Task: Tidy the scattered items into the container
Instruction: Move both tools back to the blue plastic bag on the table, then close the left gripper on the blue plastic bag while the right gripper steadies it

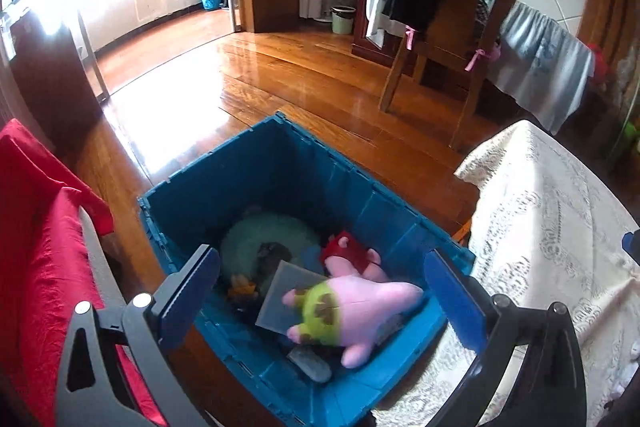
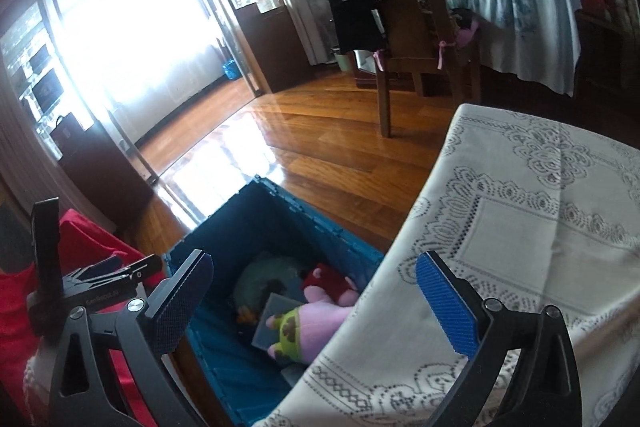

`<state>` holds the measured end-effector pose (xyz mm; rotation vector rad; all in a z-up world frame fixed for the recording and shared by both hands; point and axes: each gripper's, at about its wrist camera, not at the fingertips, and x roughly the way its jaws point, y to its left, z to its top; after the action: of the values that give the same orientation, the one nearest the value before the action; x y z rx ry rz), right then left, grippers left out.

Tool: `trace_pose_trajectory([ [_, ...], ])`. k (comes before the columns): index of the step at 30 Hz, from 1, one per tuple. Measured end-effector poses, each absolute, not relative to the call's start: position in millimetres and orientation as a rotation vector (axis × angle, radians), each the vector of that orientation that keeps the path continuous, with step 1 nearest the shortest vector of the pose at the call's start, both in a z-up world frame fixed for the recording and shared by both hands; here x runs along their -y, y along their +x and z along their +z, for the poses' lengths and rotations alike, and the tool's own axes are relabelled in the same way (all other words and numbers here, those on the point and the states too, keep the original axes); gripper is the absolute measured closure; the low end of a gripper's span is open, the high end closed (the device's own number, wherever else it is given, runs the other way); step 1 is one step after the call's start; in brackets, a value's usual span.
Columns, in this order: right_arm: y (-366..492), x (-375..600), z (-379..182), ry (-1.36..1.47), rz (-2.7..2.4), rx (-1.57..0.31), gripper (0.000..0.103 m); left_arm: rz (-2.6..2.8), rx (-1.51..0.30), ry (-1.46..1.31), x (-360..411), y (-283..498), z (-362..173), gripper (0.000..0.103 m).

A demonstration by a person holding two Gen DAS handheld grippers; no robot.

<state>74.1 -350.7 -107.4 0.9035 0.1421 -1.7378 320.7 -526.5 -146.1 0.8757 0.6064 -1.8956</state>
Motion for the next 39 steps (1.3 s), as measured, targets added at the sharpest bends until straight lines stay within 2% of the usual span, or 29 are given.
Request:
trace_pose_trajectory([
  [7, 33.2, 262.8, -92.1, 0.945, -1.851, -0.057, 0.0, -2.012, -0.604, 0.949, 474.2, 281.1, -140.5, 0.0],
  [17, -54.5, 86.5, -84.2, 1.029, -2.166, 0.257, 0.0, -2.289, -0.497, 1.053, 385.1, 183.0, -111.3, 0.0],
  [25, -86.7, -49.5, -63.0, 1.003, -2.362, 0.493, 0.0, -2.524, -0.398, 1.099, 303.4, 81.2, -80.0, 0.0],
  [32, -115.1, -147.2, -53.2, 1.016, -2.488, 0.655, 0.0, -2.762, -0.453, 1.128, 216.6, -36.0, -56.5, 0.0],
  [36, -143.2, -187.0, -58.8, 1.079, -2.499, 0.721, 0.0, -2.809, -0.49, 1.219, 171.9, -109.3, -57.4, 0.0],
  [39, -164.5, -208.6, -71.4, 1.129, -2.45, 0.846, 0.0, -2.827, -0.563, 1.33, 144.6, -155.0, -66.0, 0.0],
])
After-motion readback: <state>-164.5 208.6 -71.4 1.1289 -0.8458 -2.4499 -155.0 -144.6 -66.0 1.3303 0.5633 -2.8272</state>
